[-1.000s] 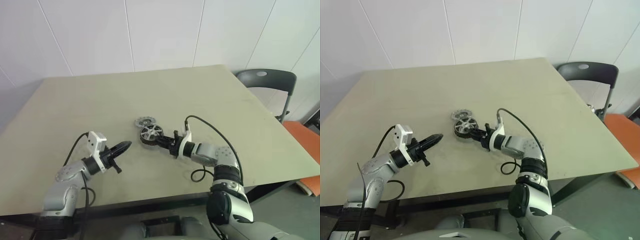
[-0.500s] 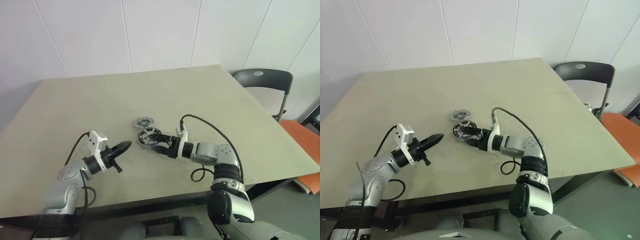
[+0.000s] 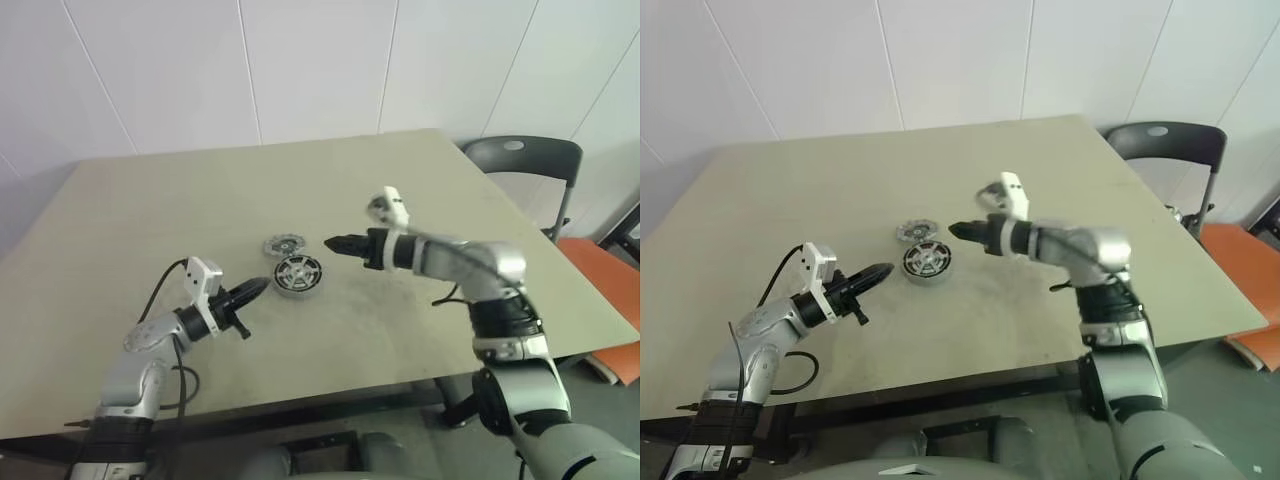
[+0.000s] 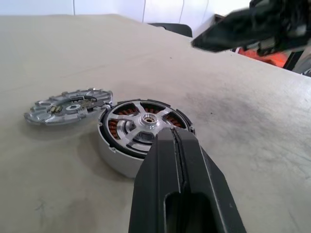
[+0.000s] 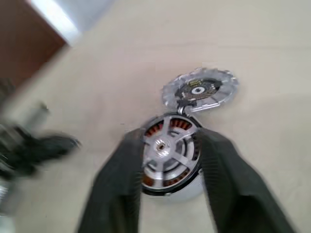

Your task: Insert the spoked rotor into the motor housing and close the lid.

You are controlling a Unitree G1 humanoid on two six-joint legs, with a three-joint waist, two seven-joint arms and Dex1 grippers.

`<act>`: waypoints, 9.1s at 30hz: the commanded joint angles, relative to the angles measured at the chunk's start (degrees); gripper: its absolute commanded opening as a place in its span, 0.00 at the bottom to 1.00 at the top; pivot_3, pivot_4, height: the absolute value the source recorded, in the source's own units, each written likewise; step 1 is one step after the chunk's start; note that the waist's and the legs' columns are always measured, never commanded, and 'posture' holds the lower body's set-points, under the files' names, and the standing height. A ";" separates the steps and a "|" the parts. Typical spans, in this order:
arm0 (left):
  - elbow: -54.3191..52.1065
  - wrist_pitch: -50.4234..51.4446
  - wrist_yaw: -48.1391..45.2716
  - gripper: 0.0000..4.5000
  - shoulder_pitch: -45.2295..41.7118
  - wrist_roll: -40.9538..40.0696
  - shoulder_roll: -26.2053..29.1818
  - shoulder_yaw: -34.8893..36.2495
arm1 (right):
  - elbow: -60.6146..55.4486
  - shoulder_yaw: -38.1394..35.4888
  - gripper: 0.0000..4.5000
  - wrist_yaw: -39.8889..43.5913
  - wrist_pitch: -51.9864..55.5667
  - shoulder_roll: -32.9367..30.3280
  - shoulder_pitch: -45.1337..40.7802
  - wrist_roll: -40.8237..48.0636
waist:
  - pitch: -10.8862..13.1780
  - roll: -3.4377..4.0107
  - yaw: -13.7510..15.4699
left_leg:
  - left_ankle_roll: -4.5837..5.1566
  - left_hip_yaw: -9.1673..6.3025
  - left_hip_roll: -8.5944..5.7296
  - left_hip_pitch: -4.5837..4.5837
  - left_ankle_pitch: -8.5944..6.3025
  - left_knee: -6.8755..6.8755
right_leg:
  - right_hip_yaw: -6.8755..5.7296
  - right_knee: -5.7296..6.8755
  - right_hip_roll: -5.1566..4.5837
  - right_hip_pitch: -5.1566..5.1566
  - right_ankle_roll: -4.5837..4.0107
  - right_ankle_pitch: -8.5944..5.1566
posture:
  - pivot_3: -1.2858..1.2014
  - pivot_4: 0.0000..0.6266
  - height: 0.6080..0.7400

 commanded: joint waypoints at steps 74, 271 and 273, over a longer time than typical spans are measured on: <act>1.29 -10.70 2.86 0.00 -1.46 3.37 0.65 1.55 | 16.54 2.10 0.00 13.23 -36.70 12.80 -8.74 -23.02 | -0.09 0.00 -0.04 | -0.19 -0.13 -0.17 0.83 0.09 -0.10 | 0.01 0.09 -0.12 0.73 -0.07 0.01 | 0.52 0.00 1.00; -1.94 -6.45 0.07 0.00 -0.16 1.32 3.54 1.11 | 31.26 11.86 0.01 27.96 -30.66 1.37 -14.97 -43.02 | 0.19 0.19 -0.07 | -0.32 -0.02 0.09 0.16 0.14 -0.09 | -0.14 0.34 0.00 -0.22 -0.49 0.18 | 0.52 0.00 1.00; -1.47 -6.48 -0.20 0.00 -0.86 1.68 3.36 0.30 | 33.13 9.67 0.01 26.83 -29.32 2.40 -16.24 -41.39 | 0.19 0.19 -0.07 | -0.42 -0.03 0.09 0.16 0.20 -0.08 | -0.15 0.37 0.00 -0.22 -0.52 0.20 | 0.52 0.00 1.00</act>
